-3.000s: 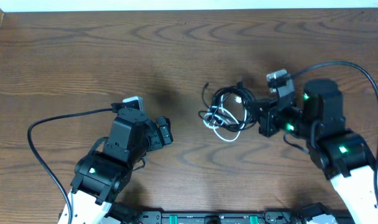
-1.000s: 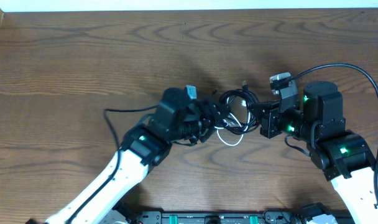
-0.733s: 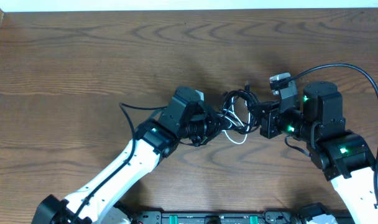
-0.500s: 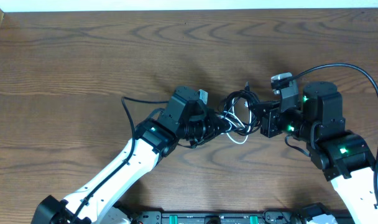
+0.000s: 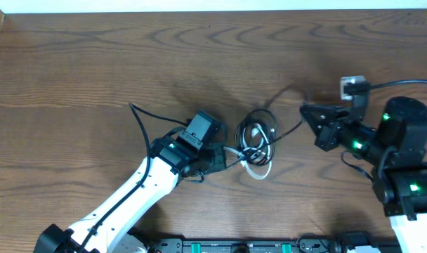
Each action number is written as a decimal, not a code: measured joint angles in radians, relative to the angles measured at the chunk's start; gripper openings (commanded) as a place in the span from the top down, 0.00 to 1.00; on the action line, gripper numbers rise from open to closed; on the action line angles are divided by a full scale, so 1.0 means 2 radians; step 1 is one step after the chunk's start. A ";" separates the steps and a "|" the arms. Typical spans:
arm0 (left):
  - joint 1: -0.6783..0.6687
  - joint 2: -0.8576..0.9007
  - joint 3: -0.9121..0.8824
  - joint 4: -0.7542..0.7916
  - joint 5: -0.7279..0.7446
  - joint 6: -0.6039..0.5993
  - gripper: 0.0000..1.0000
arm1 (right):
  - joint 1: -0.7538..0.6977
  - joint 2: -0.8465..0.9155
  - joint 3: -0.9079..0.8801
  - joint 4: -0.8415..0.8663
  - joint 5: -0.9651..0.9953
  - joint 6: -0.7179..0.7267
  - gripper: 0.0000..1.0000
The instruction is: Untangle cables
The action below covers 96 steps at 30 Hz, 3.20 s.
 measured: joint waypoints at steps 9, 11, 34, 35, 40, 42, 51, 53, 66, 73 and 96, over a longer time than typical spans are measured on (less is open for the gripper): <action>0.034 0.000 0.000 0.003 -0.062 -0.038 0.92 | -0.028 -0.006 0.000 -0.045 0.001 -0.005 0.94; 0.043 0.000 -0.001 0.031 -0.047 -0.049 0.92 | -0.028 -0.005 0.000 -0.063 0.008 -0.007 0.92; 0.081 0.001 -0.008 0.608 0.429 -0.050 0.92 | -0.029 0.067 0.000 -0.169 0.046 0.042 0.38; 0.081 0.001 -0.008 0.619 0.434 -0.060 0.92 | -0.029 0.072 0.000 -0.167 0.046 0.046 0.38; 0.081 0.001 -0.008 0.637 0.451 -0.097 0.92 | -0.027 0.101 0.000 -0.142 0.040 0.065 0.39; 0.081 0.001 -0.008 0.637 0.456 -0.104 0.92 | -0.022 0.113 0.000 -0.127 0.031 0.071 0.40; 0.081 0.001 -0.008 0.642 0.458 -0.135 0.92 | 0.043 0.153 0.000 -0.067 0.011 0.090 0.38; 0.081 0.001 -0.008 0.653 0.458 -0.150 0.92 | 0.054 0.159 0.000 -0.053 0.014 0.091 0.39; 0.081 0.004 -0.009 0.795 0.511 -0.232 0.92 | 0.079 0.188 0.002 -0.014 0.014 0.101 0.99; 0.081 0.004 -0.009 0.802 0.563 -0.209 0.92 | 0.029 0.134 0.001 -0.007 -0.023 0.051 0.99; 0.081 0.003 -0.006 0.343 0.337 0.010 0.66 | 0.006 -0.039 0.000 -0.125 -0.143 -0.110 0.99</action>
